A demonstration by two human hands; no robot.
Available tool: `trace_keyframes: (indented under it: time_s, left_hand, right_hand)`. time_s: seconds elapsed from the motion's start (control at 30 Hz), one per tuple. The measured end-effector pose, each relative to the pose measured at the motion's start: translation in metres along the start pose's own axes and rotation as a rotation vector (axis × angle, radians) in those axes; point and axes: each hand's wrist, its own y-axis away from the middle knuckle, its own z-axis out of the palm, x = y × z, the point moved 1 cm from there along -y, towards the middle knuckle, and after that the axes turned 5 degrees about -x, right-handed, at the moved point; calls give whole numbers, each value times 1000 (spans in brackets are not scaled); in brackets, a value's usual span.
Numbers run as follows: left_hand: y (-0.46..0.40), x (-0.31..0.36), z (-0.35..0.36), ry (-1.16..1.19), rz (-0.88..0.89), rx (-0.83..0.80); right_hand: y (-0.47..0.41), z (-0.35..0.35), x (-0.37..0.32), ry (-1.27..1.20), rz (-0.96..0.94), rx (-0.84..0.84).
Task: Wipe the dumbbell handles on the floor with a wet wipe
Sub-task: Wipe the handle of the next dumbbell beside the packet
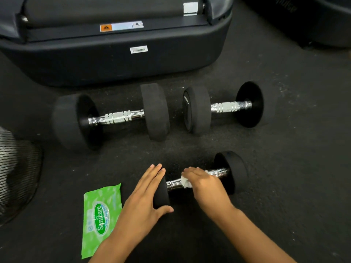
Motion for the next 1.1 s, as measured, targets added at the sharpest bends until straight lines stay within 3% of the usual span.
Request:
trace_keyframes:
  time_s: [0.17, 0.43, 0.53, 0.67, 0.8, 0.93, 1.1]
  left_hand:
    - [5, 3, 2, 17, 1, 21]
    - [-17, 55, -11, 174, 119, 237]
    - [-28, 66, -6, 229, 95, 230]
    - [-41, 70, 6, 86, 130, 210]
    - [-50, 58, 31, -244, 223, 84]
    - [-48, 60, 35, -347, 214, 12]
    - [-53, 57, 48, -445, 295, 4]
  right_hand:
    - [18, -16, 16, -58, -161, -103]
    - [12, -53, 3, -306, 12, 184]
    - [11, -59, -5, -431, 107, 197]
    - [14, -67, -1, -574, 156, 143]
    - [17, -82, 27, -310, 208, 225]
    - [24, -63, 50, -123, 370, 47]
    - [29, -46, 55, -44, 378, 57]
